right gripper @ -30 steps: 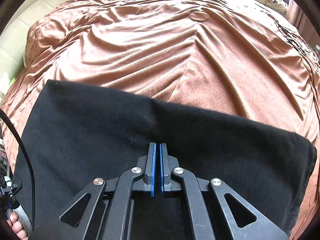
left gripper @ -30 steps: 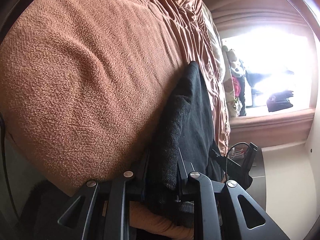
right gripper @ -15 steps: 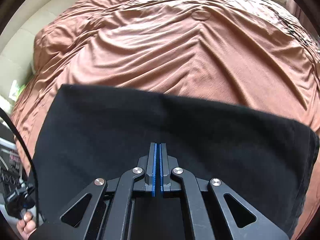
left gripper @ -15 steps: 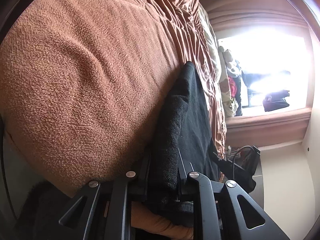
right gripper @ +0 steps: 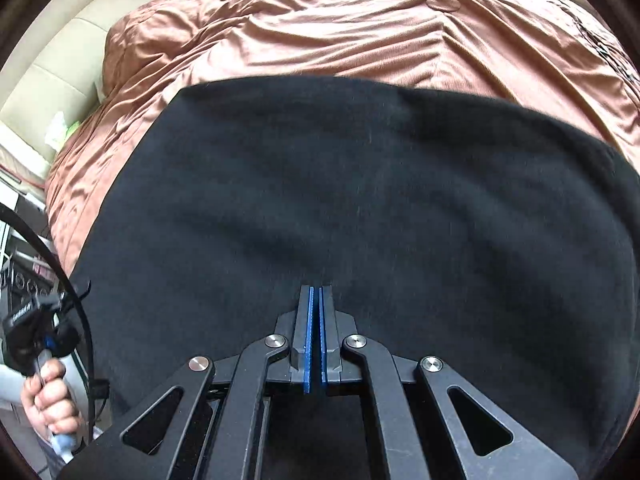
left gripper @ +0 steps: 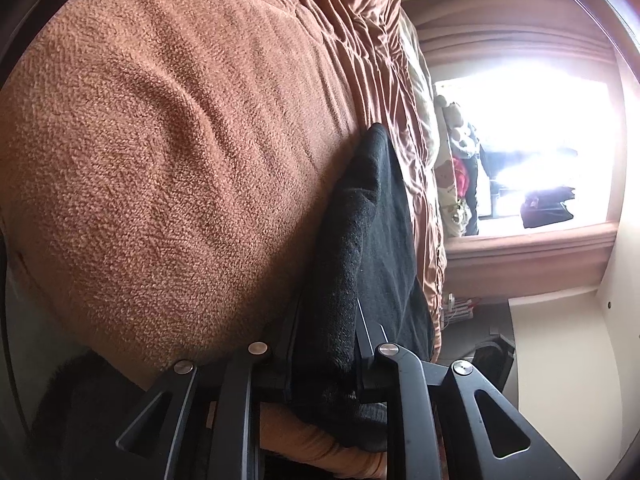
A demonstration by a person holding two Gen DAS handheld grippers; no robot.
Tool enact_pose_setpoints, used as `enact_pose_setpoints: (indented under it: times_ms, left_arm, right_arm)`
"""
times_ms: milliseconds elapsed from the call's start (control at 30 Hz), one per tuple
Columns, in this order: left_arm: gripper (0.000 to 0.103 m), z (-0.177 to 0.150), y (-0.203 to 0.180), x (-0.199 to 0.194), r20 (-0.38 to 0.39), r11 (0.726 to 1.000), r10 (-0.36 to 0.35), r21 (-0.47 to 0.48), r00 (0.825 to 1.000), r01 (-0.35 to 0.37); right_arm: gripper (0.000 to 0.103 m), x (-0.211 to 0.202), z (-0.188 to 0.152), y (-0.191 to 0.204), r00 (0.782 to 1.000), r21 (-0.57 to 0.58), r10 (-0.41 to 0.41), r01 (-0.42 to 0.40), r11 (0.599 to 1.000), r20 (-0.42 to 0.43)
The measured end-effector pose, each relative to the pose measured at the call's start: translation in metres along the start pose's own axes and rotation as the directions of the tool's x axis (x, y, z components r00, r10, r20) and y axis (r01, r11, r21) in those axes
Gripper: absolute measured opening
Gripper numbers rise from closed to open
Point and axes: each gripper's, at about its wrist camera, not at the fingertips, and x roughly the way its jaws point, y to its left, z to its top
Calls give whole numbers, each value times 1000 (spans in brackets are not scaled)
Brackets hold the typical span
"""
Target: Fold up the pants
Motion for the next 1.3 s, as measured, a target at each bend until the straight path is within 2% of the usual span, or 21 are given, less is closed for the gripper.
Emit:
enact_pose_setpoints:
  times_ms: [300, 467, 767, 967, 1167, 1300]
  left_arm:
    - [24, -1, 1, 2, -2, 1000, 0, -3, 1000, 0]
    - [24, -3, 0, 1, 8, 1000, 1, 7, 1000, -1]
    - [24, -5, 2, -1, 11, 1000, -5, -5, 1000, 5]
    - [24, -5, 2, 0, 9, 1000, -3, -9, 1000, 3]
    - [24, -2, 1, 3, 10, 1000, 4, -17, 1000, -4]
    - [24, -1, 0, 4, 16, 1000, 9, -20, 1000, -9]
  right_arm:
    - [0, -22, -46, 5, 998, -15, 58, -58, 998, -28]
    - [0, -31, -61, 13, 998, -52, 55, -57, 997, -44]
    - [0, -37, -36, 7, 1000, -44, 2, -2, 999, 7]
    - [0, -12, -7, 6, 1000, -28, -29, 29, 999, 3]
    - [0, 2, 11, 2, 998, 6, -61, 61, 998, 34]
    - [0, 9, 24, -5, 997, 34, -56, 54, 998, 45]
